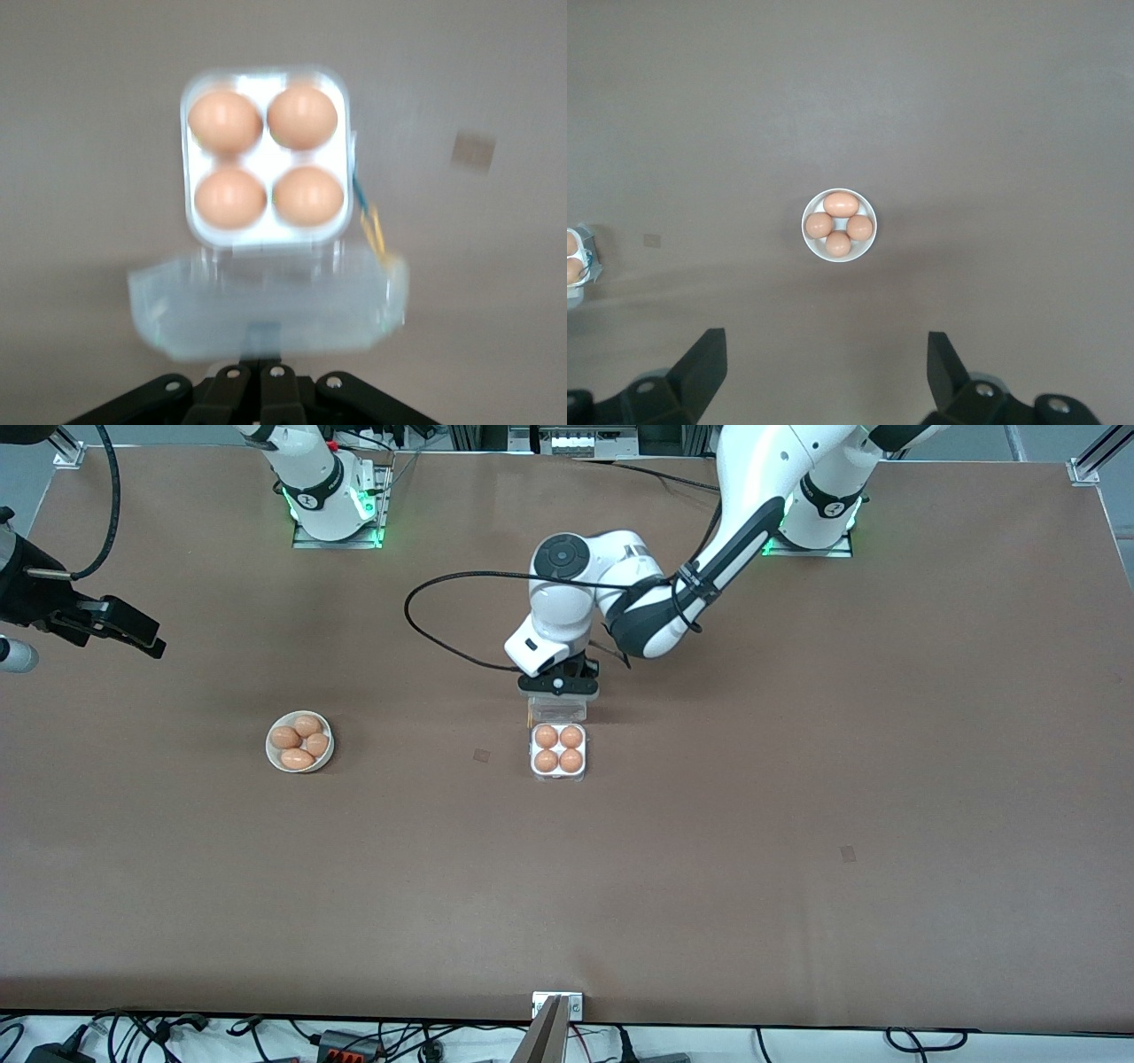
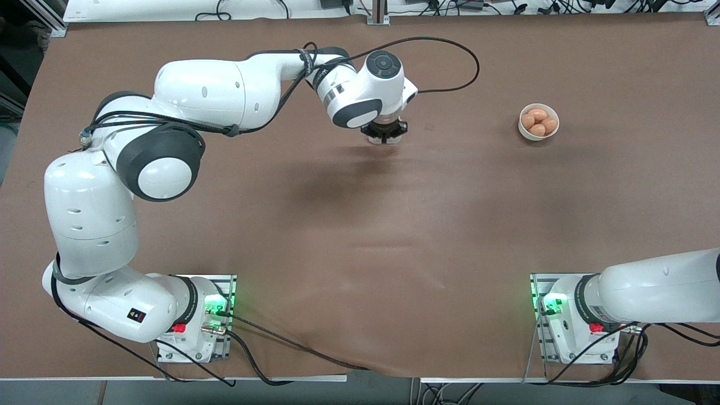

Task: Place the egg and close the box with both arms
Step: 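Press the lid down onto the egg box with the left gripper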

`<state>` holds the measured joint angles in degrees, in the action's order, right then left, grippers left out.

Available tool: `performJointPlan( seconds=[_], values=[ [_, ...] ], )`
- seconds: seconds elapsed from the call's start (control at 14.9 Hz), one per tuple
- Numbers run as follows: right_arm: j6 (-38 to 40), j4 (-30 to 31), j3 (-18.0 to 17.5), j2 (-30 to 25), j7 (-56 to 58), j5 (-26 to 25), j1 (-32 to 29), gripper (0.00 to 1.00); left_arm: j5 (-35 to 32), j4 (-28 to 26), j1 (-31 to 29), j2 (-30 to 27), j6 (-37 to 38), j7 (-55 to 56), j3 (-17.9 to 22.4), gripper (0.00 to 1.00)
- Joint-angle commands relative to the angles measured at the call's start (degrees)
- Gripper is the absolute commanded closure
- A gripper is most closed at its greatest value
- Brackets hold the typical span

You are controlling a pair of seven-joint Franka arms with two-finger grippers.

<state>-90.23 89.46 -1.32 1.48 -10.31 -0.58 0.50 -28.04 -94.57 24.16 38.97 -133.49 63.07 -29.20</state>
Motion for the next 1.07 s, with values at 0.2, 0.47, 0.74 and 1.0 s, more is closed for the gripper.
performJointPlan(
  seconds=[0.2,0.47,0.74,1.0],
  values=[
    [1.20,-0.78,-0.17,-0.34,0.90,-0.48,0.12,0.00,-6.41,1.41,-0.95,1.03,-6.08,0.91,2.39,0.99],
    [1.20,-0.78,-0.17,-0.34,0.90,-0.48,0.12,0.00,-5.89,1.40,-2.27,-3.01,6.70,0.39,-0.84,0.99],
    [1.20,-0.78,-0.17,-0.34,0.90,-0.39,0.12,0.00,-5.88,1.58,-12.79,-5.56,27.62,-4.60,-15.24,0.99],
    [1.37,-0.78,-0.17,-0.43,0.90,-0.39,0.12,0.00,-5.97,4.12,-27.99,-6.53,41.53,-23.11,-27.29,0.99]
  ],
)
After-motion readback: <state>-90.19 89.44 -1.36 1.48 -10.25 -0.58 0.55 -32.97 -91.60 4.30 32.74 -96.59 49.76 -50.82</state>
